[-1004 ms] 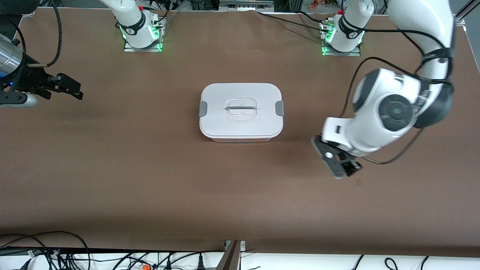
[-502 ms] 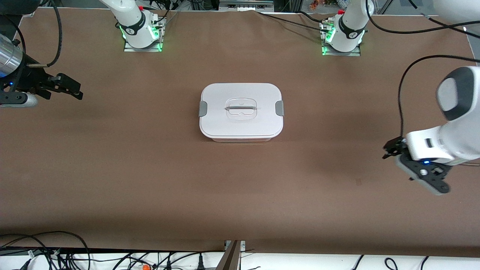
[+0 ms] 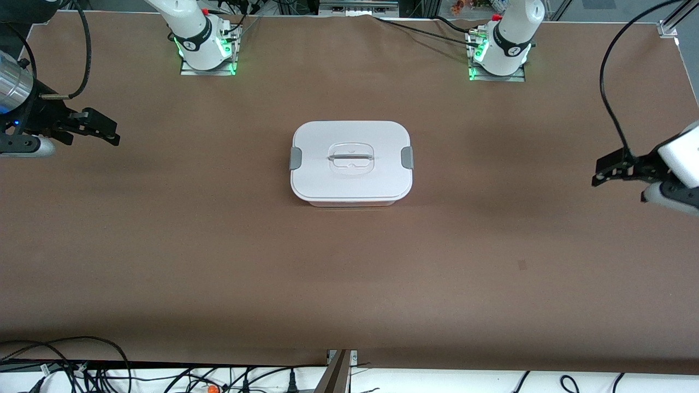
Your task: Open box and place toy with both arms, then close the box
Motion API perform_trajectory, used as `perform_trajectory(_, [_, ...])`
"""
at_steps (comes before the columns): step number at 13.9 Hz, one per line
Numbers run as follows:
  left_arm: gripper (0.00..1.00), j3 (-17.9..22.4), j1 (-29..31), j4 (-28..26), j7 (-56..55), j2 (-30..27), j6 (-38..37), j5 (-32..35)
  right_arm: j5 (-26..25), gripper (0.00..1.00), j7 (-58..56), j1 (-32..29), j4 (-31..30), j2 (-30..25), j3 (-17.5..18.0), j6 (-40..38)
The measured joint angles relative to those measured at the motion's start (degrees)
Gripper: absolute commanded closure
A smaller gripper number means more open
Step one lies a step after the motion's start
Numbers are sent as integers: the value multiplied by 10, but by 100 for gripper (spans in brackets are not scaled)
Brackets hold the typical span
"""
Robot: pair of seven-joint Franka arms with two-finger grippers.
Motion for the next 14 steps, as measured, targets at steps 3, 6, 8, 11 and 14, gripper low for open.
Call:
perform_trajectory(3, [0,19,2,-32,15,-39,0,20,0,0,0,0,0,0,0,0])
perform_trajectory(6, [0,19,1,-49,11,-49,0,36,0,0,0,0,0,0,0,0])
perform_trajectory(8, [0,19,1,-58,-29,-57,-22,37,0,0,0,0,0,0,0,0])
perform_trajectory(11, [0,18,-3,-76,-92,-76,-56,37,-2,0,0,0,0,0,0,0])
perform_trajectory(14, [0,18,-6,-93,-104,-71,-57,36,-3,0,0,0,0,0,0,0])
